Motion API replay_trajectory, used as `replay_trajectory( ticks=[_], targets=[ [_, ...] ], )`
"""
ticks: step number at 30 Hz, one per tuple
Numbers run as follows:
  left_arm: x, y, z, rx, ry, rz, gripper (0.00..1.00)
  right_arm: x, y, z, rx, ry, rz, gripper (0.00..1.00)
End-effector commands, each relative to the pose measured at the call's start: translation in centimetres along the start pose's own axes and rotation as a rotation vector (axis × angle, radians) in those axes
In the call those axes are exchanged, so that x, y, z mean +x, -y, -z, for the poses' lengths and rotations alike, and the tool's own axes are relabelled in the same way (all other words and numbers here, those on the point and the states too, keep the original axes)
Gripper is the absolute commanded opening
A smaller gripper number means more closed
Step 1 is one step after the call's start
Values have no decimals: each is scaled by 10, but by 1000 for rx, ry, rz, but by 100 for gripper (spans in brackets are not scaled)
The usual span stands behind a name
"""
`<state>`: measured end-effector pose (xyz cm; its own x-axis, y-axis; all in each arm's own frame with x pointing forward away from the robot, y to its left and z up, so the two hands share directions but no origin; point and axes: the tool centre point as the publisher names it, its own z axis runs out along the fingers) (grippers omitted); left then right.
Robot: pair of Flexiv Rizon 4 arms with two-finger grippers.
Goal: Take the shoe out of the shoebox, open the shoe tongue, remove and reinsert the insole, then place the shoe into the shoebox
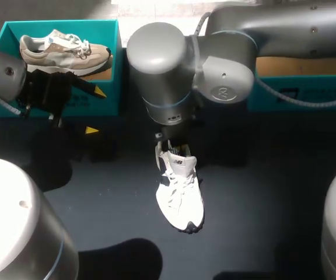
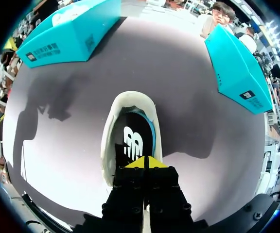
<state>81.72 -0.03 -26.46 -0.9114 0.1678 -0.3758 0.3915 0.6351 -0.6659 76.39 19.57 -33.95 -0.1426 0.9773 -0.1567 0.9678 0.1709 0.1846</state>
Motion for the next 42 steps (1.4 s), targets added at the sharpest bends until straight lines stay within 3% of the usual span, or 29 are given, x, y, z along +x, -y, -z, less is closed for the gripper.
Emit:
replay_trajectory(
  ticks=[1, 14, 19, 34, 42],
  targets=[
    [1, 1, 1, -2, -1, -1, 100, 3, 4, -10, 0, 5, -2, 0],
    [1, 1, 1, -2, -1, -1, 100, 3, 21, -21, 21, 14, -25, 0],
    [1, 1, 1, -2, -1, -1, 100, 3, 20, -26, 24, 20, -14, 0],
    [1, 1, 1, -2, -1, -1, 100, 24, 8, -67, 55, -37, 74, 0],
    [1, 1, 1, -2, -1, -1, 100, 13, -1, -37, -22, 10, 64, 0]
  ],
)
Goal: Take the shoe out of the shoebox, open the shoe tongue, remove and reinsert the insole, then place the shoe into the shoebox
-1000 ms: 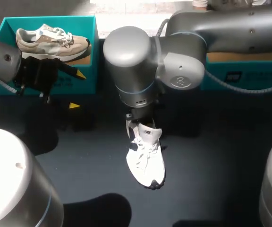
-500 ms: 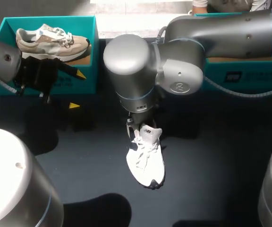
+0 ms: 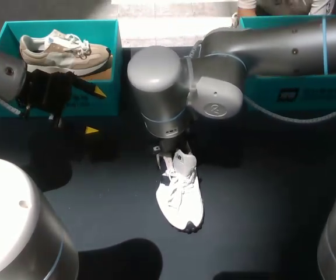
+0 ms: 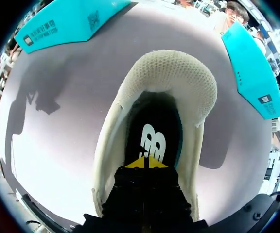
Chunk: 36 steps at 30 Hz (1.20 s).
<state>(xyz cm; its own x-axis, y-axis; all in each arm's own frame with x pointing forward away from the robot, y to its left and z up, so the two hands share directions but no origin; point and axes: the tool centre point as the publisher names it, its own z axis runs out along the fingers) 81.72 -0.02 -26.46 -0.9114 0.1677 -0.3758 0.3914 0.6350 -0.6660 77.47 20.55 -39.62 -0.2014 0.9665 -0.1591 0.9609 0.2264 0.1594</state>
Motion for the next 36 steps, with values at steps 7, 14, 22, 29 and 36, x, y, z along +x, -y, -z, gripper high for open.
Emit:
replay_trajectory(
  ticks=[7, 14, 22, 29, 36],
  targets=[
    [1, 1, 1, -3, -1, -1, 100, -5, -17, 18, -99, 77, 24, 0],
    [1, 1, 1, -3, -1, -1, 100, -6, -25, -10, -88, 77, 55, 0],
    [1, 1, 1, -3, -1, -1, 100, 6, -27, -22, -68, -25, 93, 0],
    [1, 1, 1, -3, -1, -1, 100, 3, -23, 2, -102, 71, 95, 0],
    [1, 1, 1, -3, -1, -1, 100, -10, -20, 13, -107, 139, 85, 0]
  ],
)
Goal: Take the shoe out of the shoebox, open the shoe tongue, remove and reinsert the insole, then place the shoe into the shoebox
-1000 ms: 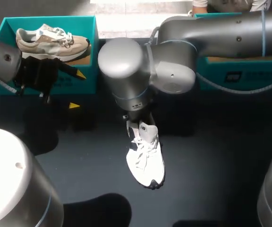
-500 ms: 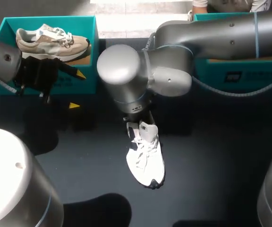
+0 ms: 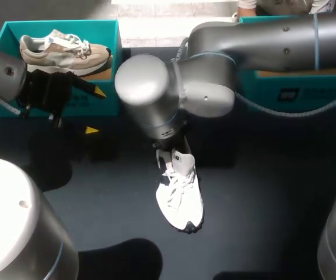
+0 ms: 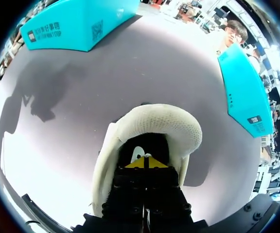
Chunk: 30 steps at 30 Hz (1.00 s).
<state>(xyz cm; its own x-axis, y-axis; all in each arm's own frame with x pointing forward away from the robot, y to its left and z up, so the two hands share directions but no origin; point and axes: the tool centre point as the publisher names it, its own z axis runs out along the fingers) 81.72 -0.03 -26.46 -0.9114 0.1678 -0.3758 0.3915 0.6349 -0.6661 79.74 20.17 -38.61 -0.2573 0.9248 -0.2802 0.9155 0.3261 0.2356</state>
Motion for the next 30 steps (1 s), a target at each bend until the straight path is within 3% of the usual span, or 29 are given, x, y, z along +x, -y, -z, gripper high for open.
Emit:
replay_trajectory(
  ticks=[1, 14, 30],
  targets=[
    [1, 1, 1, -3, -1, -1, 100, -2, 1, 9, -7, 41, -2, 0],
    [1, 1, 1, -3, -1, -1, 100, -10, -2, 7, 21, 156, 75, 0],
    [1, 1, 1, -3, -1, -1, 100, -4, 4, -24, 53, 53, 31, 0]
  ],
)
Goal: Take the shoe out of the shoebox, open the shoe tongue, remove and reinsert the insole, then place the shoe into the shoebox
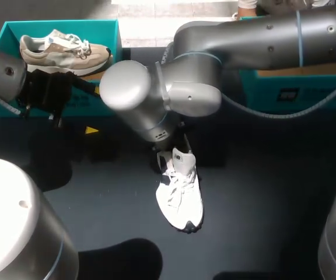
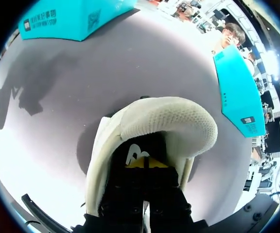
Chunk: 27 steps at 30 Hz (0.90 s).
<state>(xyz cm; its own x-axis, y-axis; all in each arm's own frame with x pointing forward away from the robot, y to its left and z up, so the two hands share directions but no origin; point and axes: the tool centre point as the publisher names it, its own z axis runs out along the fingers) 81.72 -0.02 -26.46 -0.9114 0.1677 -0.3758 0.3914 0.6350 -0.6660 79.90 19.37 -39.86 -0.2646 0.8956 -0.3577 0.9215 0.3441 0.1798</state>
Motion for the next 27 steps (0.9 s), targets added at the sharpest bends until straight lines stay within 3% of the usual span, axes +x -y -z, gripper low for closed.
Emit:
replay_trajectory(
  ticks=[1, 15, 22, 27],
  targets=[
    [1, 1, 1, -3, -1, -1, 100, 2, -1, -12, 3, -31, -3, 0],
    [1, 1, 1, -3, -1, -1, 100, 35, -15, -2, -25, -172, 49, 0],
    [1, 1, 1, -3, -1, -1, 100, 15, -16, 20, 19, -149, 18, 0],
    [1, 1, 1, -3, -1, -1, 100, -4, -12, 44, 76, -195, -20, 0]
  ],
)
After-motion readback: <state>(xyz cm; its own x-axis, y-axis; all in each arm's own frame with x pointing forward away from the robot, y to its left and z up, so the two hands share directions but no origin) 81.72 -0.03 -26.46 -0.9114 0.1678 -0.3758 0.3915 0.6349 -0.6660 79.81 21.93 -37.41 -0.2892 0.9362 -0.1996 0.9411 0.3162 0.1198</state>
